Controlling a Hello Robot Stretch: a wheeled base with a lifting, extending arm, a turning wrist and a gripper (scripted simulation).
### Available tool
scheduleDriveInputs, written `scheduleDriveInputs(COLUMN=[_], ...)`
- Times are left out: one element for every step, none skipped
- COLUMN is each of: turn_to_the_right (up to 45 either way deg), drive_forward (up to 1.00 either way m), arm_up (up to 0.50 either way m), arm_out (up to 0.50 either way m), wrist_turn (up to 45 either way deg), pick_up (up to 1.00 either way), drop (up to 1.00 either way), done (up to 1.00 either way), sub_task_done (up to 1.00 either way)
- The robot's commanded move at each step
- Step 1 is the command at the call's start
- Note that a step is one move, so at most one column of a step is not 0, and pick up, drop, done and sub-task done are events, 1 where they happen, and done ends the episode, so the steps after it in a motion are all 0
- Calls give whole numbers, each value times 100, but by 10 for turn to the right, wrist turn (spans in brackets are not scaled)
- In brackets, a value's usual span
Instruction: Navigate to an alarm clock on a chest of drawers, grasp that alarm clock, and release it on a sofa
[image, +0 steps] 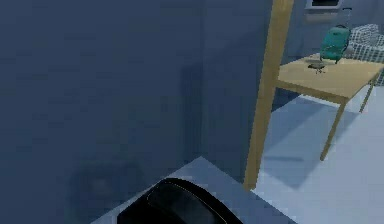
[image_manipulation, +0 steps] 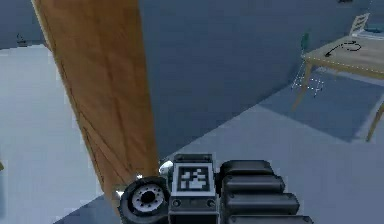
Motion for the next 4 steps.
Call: scheduleDriveInputs(turn_to_the_right=[0,450,60,0], drive_forward=[30,0,0,55], arm_up=[0,0,0,0], arm_out=[0,0,0,0], wrist_turn=[0,0,0,0], pick_up=[0,0,0,0], drop=[0,0,0,0], done=[0,0,0,0], sub_task_done=[0,0,0,0])
